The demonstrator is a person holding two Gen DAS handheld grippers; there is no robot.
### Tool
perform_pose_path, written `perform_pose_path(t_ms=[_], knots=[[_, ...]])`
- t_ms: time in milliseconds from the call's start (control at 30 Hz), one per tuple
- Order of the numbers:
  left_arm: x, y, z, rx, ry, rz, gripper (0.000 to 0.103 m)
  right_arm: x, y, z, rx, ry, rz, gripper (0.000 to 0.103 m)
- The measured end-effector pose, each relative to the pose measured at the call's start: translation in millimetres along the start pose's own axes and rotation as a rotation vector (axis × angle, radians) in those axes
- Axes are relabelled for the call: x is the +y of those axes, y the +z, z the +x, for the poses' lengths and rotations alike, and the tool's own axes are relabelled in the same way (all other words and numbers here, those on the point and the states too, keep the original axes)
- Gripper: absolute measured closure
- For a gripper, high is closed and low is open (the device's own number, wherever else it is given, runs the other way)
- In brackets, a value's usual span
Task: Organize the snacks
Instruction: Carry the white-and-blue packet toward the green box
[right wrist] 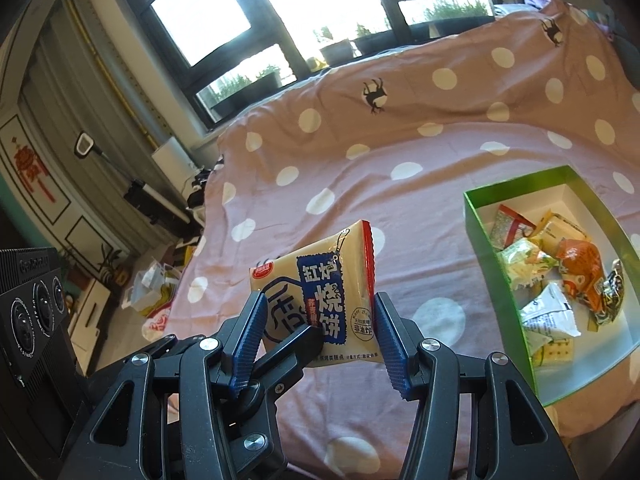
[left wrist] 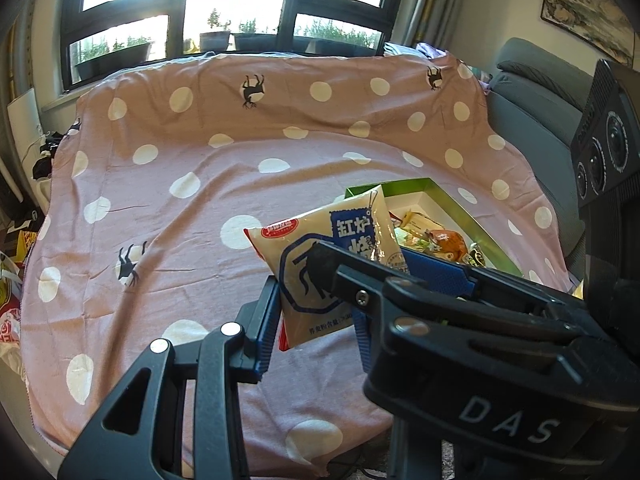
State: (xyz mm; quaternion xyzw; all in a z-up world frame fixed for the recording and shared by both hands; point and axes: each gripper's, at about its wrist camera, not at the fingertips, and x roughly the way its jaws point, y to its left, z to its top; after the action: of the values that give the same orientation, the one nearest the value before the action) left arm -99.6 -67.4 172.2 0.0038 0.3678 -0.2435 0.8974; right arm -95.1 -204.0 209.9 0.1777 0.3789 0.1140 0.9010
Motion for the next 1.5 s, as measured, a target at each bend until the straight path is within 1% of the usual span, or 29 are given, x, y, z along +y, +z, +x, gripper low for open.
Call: perform_pose_path(t_ms=[567, 800, 1033, 1267, 1500], knots=[[-27.7, 9.0, 21.1, 0.029, -0.048, 0.070, 0.070, -33.5, 2.1, -11.1, -0.030, -0.039, 0.071, 0.046], [-44.3, 16.8, 26.7, 0.029, -0.060, 0.122, 0.070, -49.9, 3.8, -20.7, -0.065, -0.045, 0.113, 0.046], [-60.4, 22.7, 32.0, 0.024, -0.092, 0.172, 0.070, -67.7, 6.5, -36.0, -0.111, -0.067, 0.148, 0.046], [-75.2, 27.0, 43.6, 0.039, -0.118, 0.205, 0.070, -83.9, 6.3, -40.8, -0.124, -0.089, 0.184, 0.046], [-87.4, 31.3, 53.2, 0.038, -0.144, 0.237, 0.070, -97.5, 6.6, -47.0, -0.143, -0.110, 0.213, 0.046]])
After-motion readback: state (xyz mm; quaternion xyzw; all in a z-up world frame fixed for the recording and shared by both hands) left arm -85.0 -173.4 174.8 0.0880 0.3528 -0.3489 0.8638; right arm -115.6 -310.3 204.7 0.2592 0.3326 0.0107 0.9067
